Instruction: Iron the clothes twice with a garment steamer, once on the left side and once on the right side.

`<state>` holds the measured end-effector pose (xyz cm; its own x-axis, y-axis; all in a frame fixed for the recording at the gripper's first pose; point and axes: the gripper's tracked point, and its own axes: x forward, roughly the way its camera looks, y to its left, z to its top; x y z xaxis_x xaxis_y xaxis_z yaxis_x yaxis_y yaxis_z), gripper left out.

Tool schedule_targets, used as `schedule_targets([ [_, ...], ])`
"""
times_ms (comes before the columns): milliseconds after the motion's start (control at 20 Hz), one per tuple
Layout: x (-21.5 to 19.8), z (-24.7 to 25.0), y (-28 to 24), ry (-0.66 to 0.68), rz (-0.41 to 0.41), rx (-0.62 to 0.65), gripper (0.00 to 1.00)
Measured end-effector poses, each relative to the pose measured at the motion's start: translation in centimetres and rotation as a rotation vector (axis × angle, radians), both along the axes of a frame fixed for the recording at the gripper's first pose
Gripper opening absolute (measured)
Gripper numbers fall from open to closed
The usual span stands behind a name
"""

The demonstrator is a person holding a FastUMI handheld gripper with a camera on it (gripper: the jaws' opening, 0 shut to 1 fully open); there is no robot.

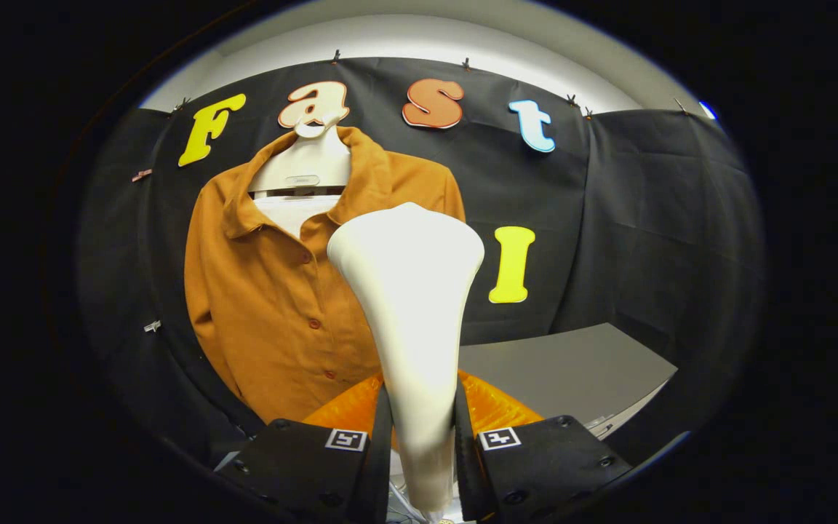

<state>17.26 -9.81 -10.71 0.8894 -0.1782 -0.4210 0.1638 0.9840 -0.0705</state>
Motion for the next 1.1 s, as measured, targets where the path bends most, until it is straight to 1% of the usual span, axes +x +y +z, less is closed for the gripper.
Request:
schedule_targets([
  [250,2.6,-1.9,1.5,0.034,-0.006,0.006,0.41],
  [450,4.3,-3.2,1.9,0.060,-0.003,-0.021,0.41],
  [650,5.6,-4.8,1.8,0.080,-0.025,-0.036,0.41],
  [850,5.9,-6.0,1.2,0.111,-0.069,-0.087,0.41],
  [1100,5.7,-7.7,1.8,0.152,-0.081,-0.099,0.41],
])
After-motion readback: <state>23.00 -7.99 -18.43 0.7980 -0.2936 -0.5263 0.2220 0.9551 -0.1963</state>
